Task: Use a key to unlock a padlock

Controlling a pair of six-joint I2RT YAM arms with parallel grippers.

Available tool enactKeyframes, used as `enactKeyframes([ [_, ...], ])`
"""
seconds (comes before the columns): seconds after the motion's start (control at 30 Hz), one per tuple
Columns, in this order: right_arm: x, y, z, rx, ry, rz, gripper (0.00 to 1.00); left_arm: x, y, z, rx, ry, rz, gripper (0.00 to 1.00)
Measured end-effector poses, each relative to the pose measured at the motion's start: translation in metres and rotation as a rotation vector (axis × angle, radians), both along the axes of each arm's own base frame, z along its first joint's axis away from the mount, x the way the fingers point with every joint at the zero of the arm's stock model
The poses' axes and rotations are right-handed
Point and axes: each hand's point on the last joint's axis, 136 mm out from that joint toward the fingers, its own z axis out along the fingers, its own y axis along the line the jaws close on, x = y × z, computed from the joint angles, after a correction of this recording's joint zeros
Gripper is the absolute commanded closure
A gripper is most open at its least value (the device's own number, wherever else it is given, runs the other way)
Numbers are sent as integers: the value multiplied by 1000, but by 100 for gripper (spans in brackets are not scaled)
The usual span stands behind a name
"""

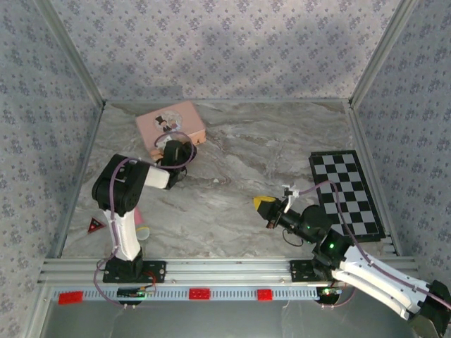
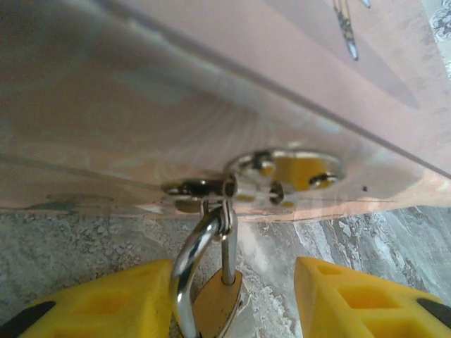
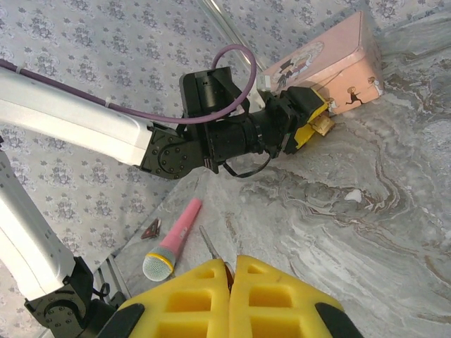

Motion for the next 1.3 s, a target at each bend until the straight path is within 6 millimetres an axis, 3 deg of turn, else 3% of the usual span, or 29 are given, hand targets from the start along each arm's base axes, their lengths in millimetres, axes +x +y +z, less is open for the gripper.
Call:
enactKeyframes([
  [0.27, -1, 0, 0, 1, 0, 3, 100, -1, 2, -7, 5, 33, 12, 80],
  [0.8, 1, -3, -8, -32, 28, -7, 100, -13, 3, 0, 46, 30, -34, 94],
  [1.03, 5, -1, -10, -44, 54, -17, 100, -35, -1, -1, 89, 85, -130, 99],
  [1.3, 11, 4, -31, -91, 139, -28, 100, -59, -5, 4, 91, 117, -205, 100],
])
